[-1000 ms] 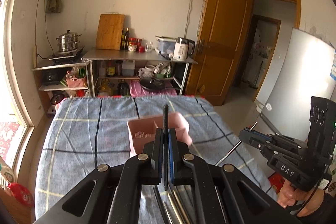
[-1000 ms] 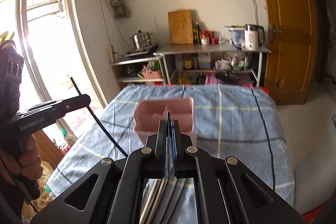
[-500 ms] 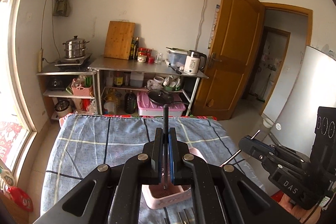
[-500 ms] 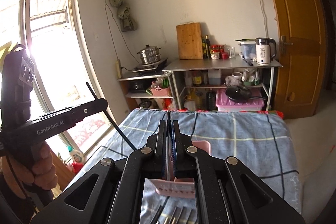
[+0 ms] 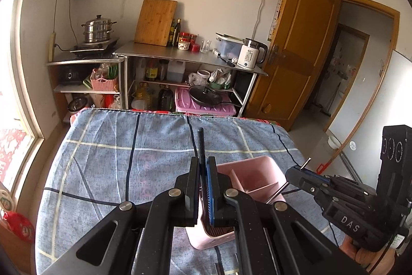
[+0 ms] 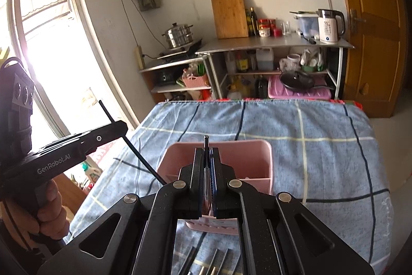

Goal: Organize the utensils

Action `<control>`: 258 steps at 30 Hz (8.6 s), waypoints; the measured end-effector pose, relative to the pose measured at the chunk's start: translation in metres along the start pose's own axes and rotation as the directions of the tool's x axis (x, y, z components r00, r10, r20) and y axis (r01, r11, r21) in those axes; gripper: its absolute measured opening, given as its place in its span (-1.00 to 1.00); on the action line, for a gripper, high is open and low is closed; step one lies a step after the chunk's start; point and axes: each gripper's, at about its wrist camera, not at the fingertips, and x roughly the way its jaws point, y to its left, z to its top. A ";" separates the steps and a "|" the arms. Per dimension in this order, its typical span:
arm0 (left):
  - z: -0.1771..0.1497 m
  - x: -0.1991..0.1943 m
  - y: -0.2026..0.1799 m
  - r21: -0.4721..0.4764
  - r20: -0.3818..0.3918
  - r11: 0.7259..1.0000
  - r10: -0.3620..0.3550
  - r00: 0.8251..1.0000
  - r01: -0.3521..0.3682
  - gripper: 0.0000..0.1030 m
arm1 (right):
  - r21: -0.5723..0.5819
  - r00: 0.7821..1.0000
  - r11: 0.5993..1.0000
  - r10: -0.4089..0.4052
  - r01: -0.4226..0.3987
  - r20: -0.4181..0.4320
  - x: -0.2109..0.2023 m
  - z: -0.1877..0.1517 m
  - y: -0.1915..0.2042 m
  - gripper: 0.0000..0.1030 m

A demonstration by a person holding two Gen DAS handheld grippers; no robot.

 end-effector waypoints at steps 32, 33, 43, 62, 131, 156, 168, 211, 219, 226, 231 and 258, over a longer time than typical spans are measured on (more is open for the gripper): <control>-0.052 -0.107 -0.014 -0.007 0.171 1.000 0.012 0.985 -0.011 -0.46 | -0.003 0.993 0.999 -0.040 0.041 0.115 -0.088 -0.036 0.005 -0.69; -0.059 -0.112 -0.015 -0.007 0.174 1.000 0.013 0.985 -0.012 -0.44 | -0.003 0.992 0.999 -0.043 0.044 0.118 -0.093 -0.041 0.005 -0.69; -0.137 -0.139 -0.027 0.004 0.160 1.000 0.019 0.987 -0.020 -0.17 | 0.018 0.992 0.996 -0.089 0.088 0.089 -0.126 -0.112 0.004 -0.69; -0.232 -0.169 -0.045 0.047 0.156 0.999 -0.003 0.988 -0.005 -0.17 | 0.022 0.991 0.991 -0.131 0.130 0.040 -0.154 -0.206 0.013 -0.69; -0.205 0.059 -0.032 0.122 -0.250 0.991 0.089 0.964 -0.060 -0.89 | 0.031 0.948 0.978 -0.190 0.205 -0.254 0.022 -0.176 -0.039 -0.86; -0.209 0.052 -0.026 0.167 -0.284 0.982 0.134 0.950 -0.089 -0.87 | 0.022 0.924 0.973 -0.212 0.230 -0.318 0.027 -0.169 -0.044 -0.87; -0.170 0.005 -0.037 0.146 -0.188 0.988 0.071 0.980 -0.044 -0.92 | 0.040 0.960 0.983 -0.164 0.177 -0.228 -0.009 -0.145 -0.037 -0.89; -0.096 -0.123 -0.039 0.101 0.067 0.994 0.028 0.997 -0.035 -0.93 | 0.018 0.985 0.989 -0.150 0.149 0.087 -0.126 -0.090 -0.005 -0.91; -0.092 -0.141 -0.042 0.081 0.077 0.997 0.006 0.997 -0.012 -0.93 | 0.004 0.982 0.989 -0.145 0.146 0.121 -0.142 -0.085 0.003 -0.91; -0.086 -0.156 -0.049 0.088 0.095 0.996 -0.025 0.995 0.016 -0.93 | -0.009 0.981 0.991 -0.134 0.136 0.142 -0.151 -0.081 0.009 -0.91; -0.083 -0.154 -0.054 0.094 0.087 0.995 -0.037 0.995 0.029 -0.93 | -0.013 0.982 0.992 -0.126 0.129 0.142 -0.149 -0.080 0.011 -0.91; 0.023 -0.139 -0.070 0.111 0.184 0.993 -0.055 0.981 0.035 -0.93 | -0.032 0.968 0.999 -0.034 0.043 0.249 -0.131 0.011 0.029 -0.91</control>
